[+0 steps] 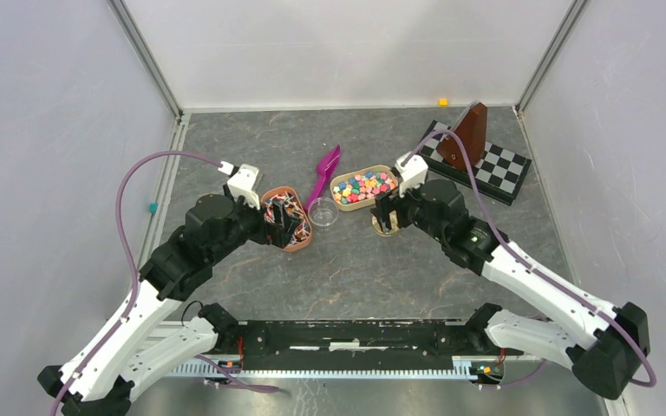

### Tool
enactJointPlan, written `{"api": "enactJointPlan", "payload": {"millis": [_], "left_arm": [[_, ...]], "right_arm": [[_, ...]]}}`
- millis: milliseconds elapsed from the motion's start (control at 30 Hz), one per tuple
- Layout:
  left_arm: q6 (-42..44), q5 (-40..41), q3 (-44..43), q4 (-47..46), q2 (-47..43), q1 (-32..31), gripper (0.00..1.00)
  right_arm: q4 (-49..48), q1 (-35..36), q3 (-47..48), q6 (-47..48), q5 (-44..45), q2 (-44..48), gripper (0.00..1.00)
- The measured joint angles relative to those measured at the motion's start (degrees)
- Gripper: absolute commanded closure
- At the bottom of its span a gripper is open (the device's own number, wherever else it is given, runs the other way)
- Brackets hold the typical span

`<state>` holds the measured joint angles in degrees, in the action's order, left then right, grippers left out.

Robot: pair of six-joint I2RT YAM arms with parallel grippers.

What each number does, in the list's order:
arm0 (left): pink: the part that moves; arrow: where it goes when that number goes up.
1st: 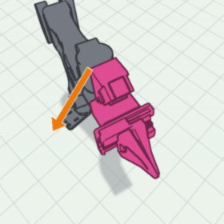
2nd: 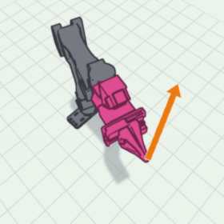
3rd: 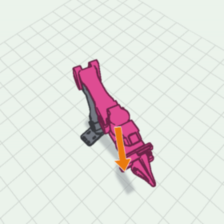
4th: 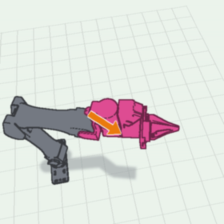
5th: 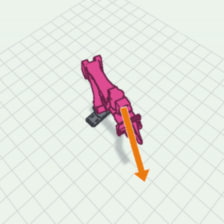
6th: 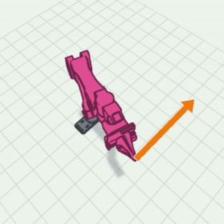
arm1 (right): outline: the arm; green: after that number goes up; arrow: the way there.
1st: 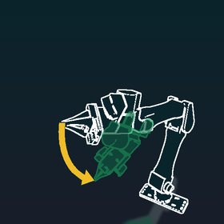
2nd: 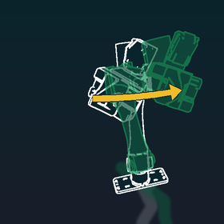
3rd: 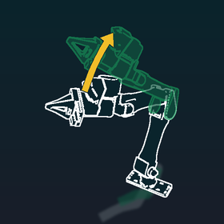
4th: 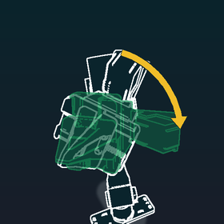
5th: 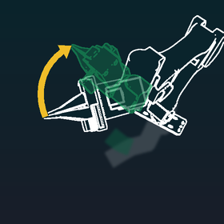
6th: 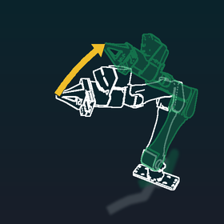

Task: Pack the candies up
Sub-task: Move the packing bottle to the center of the board.

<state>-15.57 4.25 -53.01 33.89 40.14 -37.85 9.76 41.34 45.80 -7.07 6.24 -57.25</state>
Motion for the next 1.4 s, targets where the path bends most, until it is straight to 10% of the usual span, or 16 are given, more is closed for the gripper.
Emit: {"api": "enactJointPlan", "payload": {"millis": [1400], "left_arm": [[0.0, 10.4, 0.6, 2.5, -5.7, 1.2, 0.0]], "right_arm": [[5.9, 7.2, 37.1, -1.9, 4.3, -49.2, 0.58]]}}
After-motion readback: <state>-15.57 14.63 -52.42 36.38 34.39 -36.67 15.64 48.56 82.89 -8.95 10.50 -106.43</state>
